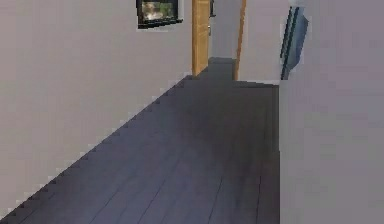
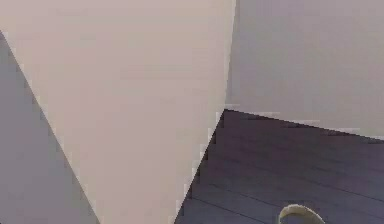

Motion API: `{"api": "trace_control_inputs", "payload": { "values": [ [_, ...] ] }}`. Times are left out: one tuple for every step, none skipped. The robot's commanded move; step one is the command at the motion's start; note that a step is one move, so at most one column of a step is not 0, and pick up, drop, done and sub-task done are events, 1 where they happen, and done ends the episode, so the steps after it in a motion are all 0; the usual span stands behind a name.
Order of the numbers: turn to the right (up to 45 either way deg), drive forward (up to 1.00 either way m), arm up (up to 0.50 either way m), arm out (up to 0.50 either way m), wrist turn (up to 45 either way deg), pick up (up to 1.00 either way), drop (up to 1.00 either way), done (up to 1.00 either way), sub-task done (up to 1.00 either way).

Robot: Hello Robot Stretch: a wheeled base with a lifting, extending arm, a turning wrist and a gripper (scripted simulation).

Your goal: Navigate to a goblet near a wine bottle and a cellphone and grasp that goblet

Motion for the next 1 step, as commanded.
{"api": "trace_control_inputs", "payload": {
  "values": [
    [6.0,0.00,0.00,0.00,0.0,0.00,0.00,0.00,0.00]
  ]
}}
